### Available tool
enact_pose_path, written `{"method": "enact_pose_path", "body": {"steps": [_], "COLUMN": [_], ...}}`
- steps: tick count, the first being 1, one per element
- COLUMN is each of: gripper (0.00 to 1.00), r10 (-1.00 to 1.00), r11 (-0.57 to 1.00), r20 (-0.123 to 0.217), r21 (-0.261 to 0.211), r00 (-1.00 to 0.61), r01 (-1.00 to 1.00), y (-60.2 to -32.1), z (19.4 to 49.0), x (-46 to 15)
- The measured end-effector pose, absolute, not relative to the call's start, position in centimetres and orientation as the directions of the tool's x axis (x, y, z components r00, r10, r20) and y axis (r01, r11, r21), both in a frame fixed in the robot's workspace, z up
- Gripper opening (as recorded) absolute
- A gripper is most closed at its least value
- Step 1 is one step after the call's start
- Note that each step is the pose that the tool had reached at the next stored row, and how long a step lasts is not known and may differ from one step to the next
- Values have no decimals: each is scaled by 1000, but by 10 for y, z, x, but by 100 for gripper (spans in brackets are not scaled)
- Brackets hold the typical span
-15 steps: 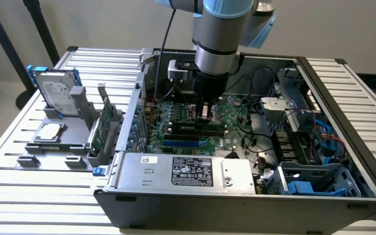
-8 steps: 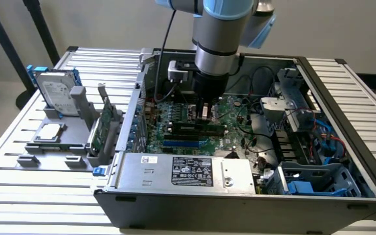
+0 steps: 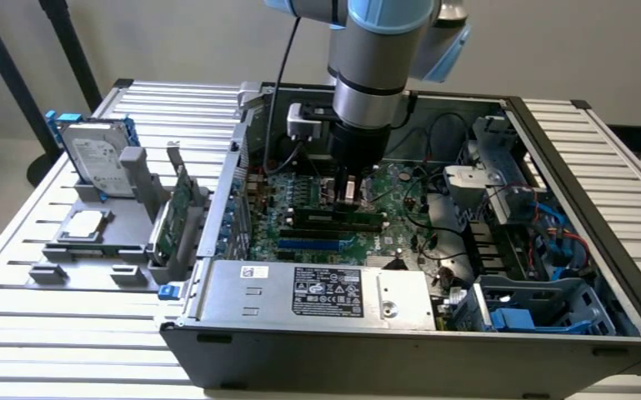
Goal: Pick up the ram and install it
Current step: 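Insert the ram into the slot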
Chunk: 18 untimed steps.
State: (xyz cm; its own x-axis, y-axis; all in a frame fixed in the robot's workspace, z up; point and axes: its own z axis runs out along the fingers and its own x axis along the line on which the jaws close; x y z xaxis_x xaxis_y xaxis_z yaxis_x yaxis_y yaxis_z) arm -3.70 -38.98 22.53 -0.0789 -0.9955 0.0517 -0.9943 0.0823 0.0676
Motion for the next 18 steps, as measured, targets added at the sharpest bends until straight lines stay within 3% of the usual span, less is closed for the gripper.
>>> {"method": "enact_pose_path", "body": {"steps": [18], "gripper": [14], "r10": [-994], "r11": [99], "r20": [52], "r21": [69], "r00": [-96], "r01": [-993], "y": [-390], "z": [224], "x": [-37]}}
